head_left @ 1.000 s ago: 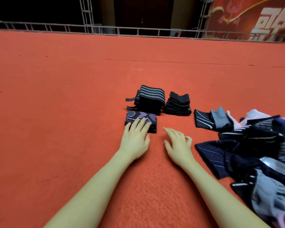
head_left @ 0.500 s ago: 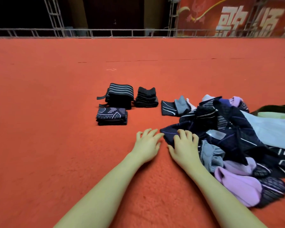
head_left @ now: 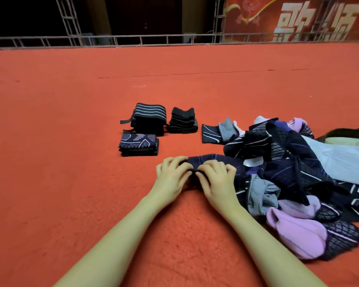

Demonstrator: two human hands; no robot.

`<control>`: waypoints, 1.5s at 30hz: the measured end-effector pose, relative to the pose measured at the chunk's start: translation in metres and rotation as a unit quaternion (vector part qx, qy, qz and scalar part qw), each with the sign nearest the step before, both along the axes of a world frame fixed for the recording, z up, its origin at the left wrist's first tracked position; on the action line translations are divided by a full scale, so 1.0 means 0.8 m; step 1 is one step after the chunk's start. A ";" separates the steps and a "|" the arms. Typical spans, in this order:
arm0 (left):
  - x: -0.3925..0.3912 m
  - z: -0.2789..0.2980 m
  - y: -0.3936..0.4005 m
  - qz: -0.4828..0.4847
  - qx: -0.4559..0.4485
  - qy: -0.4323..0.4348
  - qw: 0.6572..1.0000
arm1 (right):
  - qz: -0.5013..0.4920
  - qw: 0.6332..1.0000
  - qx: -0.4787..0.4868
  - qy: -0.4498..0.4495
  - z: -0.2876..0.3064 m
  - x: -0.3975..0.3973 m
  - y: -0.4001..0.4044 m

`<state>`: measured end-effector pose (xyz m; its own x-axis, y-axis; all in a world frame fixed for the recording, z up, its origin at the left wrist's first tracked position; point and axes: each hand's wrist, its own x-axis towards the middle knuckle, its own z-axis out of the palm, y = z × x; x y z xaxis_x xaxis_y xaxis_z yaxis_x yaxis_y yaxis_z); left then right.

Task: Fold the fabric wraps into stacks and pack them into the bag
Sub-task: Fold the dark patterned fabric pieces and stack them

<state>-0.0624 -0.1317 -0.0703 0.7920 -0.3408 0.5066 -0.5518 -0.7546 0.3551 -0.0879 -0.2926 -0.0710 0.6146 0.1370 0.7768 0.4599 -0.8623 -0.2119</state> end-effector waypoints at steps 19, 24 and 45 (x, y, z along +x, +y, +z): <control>-0.060 -0.002 0.201 0.057 0.024 0.129 0.990 | 0.148 0.985 -0.061 0.060 -0.012 -0.010 0.157; -0.073 -0.003 0.201 0.087 0.052 0.110 0.989 | 0.136 0.981 -0.067 0.117 -0.021 -0.024 0.156; -0.077 -0.002 0.029 0.104 0.244 0.280 0.923 | -0.247 0.955 -0.064 0.148 -0.037 -0.035 0.029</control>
